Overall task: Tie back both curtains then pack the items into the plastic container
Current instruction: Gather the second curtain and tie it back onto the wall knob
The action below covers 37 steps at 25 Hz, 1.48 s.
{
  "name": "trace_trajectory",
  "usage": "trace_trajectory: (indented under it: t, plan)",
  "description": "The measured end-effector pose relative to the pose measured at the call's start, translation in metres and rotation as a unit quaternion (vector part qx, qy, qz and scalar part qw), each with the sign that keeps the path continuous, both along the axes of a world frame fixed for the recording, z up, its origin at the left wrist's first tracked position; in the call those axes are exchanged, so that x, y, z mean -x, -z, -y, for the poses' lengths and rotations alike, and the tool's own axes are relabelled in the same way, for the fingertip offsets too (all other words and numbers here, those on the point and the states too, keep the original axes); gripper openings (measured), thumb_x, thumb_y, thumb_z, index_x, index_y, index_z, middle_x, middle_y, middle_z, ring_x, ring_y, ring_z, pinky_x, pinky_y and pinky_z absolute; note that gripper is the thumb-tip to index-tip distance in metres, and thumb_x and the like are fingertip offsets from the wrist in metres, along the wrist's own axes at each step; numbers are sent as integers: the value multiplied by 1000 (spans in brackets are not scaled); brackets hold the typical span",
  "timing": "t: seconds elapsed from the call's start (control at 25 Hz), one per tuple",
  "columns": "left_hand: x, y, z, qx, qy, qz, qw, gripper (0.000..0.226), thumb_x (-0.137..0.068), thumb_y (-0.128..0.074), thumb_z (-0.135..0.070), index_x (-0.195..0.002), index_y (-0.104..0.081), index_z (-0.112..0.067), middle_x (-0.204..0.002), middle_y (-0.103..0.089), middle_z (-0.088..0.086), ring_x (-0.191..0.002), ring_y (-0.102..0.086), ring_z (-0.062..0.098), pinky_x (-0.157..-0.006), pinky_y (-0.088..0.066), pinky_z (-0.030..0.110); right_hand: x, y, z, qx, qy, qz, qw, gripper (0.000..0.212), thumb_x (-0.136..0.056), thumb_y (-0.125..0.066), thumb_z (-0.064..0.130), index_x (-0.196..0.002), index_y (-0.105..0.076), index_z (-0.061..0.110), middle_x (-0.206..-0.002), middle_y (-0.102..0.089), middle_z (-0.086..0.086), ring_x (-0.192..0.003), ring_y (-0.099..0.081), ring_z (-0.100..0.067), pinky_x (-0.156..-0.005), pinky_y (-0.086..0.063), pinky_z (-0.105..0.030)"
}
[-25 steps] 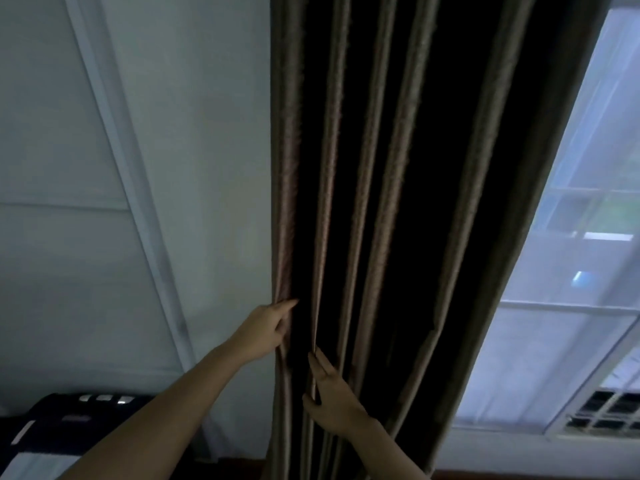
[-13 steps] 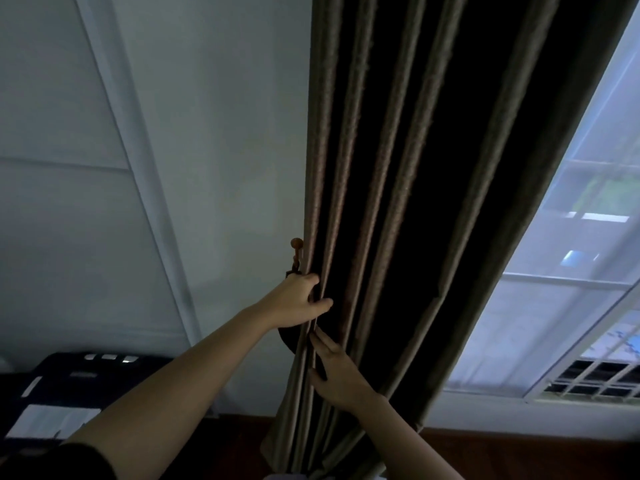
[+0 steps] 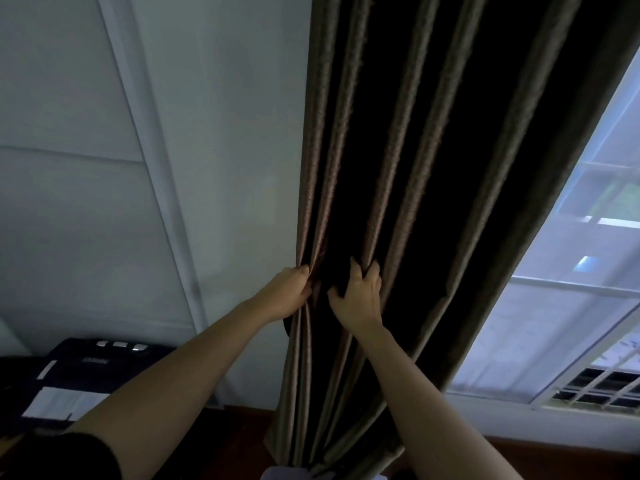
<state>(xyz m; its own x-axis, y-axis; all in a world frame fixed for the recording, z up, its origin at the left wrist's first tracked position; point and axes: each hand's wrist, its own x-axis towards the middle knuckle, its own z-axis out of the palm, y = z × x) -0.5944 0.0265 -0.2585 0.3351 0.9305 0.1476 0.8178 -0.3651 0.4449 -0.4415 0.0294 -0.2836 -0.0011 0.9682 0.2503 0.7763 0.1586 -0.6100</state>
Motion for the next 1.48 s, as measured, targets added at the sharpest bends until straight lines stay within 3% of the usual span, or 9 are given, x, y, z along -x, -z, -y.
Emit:
trace_trajectory:
  t: [0.16, 0.32, 0.52, 0.76, 0.92, 1.04, 1.12, 1.24, 1.48]
  plan:
    - [7, 3, -5, 7, -30, 19, 999, 15, -96, -41, -8, -82, -39, -9, -74, -47, 9, -65, -47, 22, -56, -27, 27, -3, 34, 14, 38, -121, 30, 991, 65, -88, -54, 18, -145, -26, 8, -147, -28, -10, -130, -39, -26, -110, -30, -24]
    - [6, 6, -3, 29, -32, 49, 998, 26, -98, -40, -13, -72, -37, -12, -62, -42, -1, -50, -40, 10, -45, -27, 19, -7, 79, 43, 105, -211, 71, 969, 68, -88, -52, 18, -148, -20, 13, -156, -10, 2, -140, -27, -19, -110, -18, -16]
    - [-11, 1, 8, 18, -12, 43, 999, 39, -98, -39, -11, -64, -26, -24, -63, -38, -4, -51, -38, 6, -43, -31, 15, -6, 81, 44, 99, -230, 60, 966, 69, -86, -53, 20, -147, -22, 14, -155, -17, 0, -139, -27, -19, -111, -19, -16]
    - [-28, 5, 15, -8, 14, 31, 999, 26, -91, -55, -32, -77, -47, -11, -67, -53, 0, -57, -53, 13, -51, -38, 23, -7, 76, 52, 110, -241, 43, 963, 77, -82, -54, 9, -149, -17, 19, -157, -12, 1, -143, -17, -18, -113, -15, -18]
    - [-30, 11, 15, -82, -60, 37, 994, 19, -95, -48, -17, -81, -49, -4, -67, -48, 6, -60, -51, 22, -55, -33, 26, -21, 75, 57, -78, -54, 80, 992, 53, -75, -61, 11, -126, -55, 23, -151, -27, -9, -139, -25, -29, -116, -16, -35]
    - [-25, 13, 15, -94, -72, 46, 992, 20, -93, -49, -13, -82, -52, 3, -74, -58, 21, -65, -58, 33, -57, -34, 29, -26, 48, 40, -118, 89, -7, 989, 55, -75, -66, 11, -127, -55, 27, -153, -13, -19, -138, -22, -39, -110, -22, -37]
    - [-23, 12, 17, -101, -75, 41, 991, 19, -94, -49, -13, -83, -52, 3, -78, -60, 24, -69, -59, 35, -58, -33, 29, -29, 26, 15, -76, 60, -7, 995, 62, -78, -65, 15, -137, -46, 22, -155, -4, -20, -140, -19, -38, -112, -24, -37]
    - [-22, 12, 16, -98, -78, 43, 991, 18, -94, -48, -12, -84, -52, 2, -78, -61, 23, -65, -55, 31, -59, -32, 27, -32, 20, 0, 0, -34, 2, 999, 69, -84, -59, 15, -146, -29, 13, -155, -17, -13, -139, -29, -28, -112, -29, -30]
    - [-25, 10, 10, -73, -73, 64, 993, 15, -96, -46, -12, -86, -52, -2, -71, -45, 1, -60, -44, 14, -58, -30, 19, -24, 74, 39, 57, -191, 55, 978, 67, -85, -52, 9, -147, -25, 14, -148, -28, -2, -133, -38, -20, -107, -29, -16]
